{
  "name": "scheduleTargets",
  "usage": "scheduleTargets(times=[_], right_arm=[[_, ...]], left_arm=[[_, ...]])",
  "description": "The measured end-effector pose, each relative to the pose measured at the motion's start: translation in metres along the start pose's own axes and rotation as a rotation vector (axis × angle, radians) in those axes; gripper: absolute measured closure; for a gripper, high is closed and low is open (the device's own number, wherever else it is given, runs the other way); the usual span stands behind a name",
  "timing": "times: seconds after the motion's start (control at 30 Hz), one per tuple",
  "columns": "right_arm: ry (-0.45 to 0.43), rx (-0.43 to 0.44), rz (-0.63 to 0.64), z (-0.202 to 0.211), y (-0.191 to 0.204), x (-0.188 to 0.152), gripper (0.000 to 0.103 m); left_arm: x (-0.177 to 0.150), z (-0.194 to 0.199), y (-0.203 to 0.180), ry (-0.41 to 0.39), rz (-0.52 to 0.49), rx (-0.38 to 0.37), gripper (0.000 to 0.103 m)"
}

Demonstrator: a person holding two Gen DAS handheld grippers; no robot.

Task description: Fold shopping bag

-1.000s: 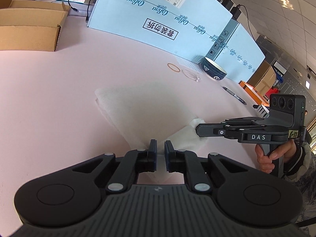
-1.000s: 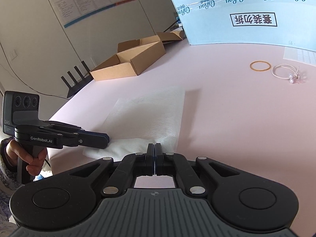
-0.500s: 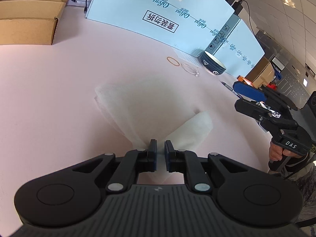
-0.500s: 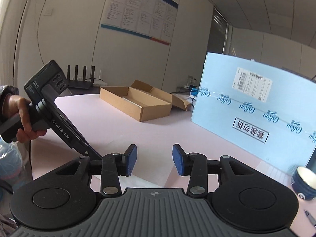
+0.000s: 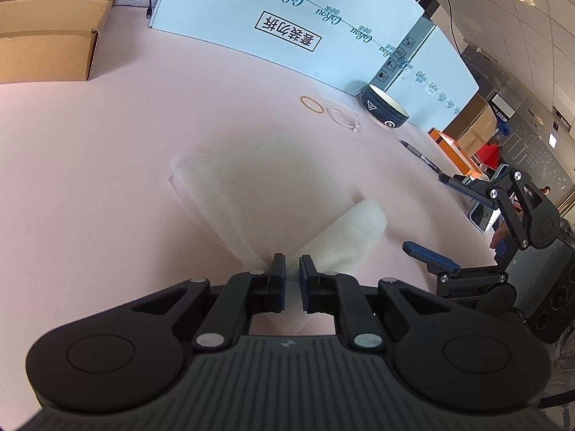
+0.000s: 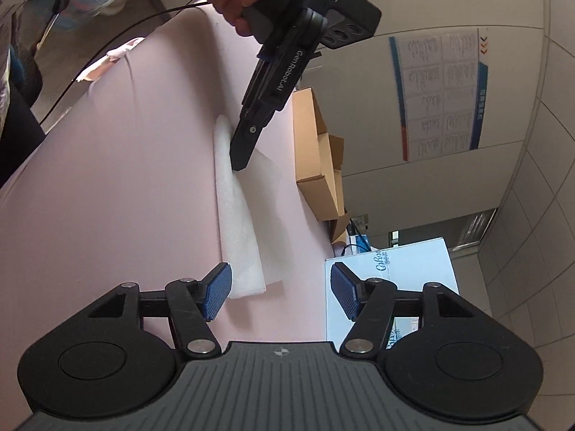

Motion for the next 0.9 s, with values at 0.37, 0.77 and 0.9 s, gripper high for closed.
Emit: scheduleTargets(times=[0.37, 0.77, 0.9], right_arm=[[-0.057, 0.06, 0.292, -0.006, 0.009, -0.008, 0.042], [-0.021, 0.211, 0.345, -0.016, 0.003, -0.006, 0.042], [-0.021, 0.199, 0.329, -0.016, 0.0, -0.006, 0.042]], left_arm=[[0.002, -0.001, 0.002, 0.019, 0.002, -0.024, 0.094], [0.006, -0.003, 0.004, 0.061, -0.01, -0.057, 0.094], [0.006, -0.003, 0.005, 0.065, -0.001, -0.072, 0.094]])
Point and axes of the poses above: each gripper's, at about its wrist camera, not at the fingertips, and z roughly against the way its jaws point, y to its left, x to its top, the point moved 9 cm from there along -z, roughly the way its jaws point, and after that the axes turned 4 degrees about -z, right-handed, at the moved point
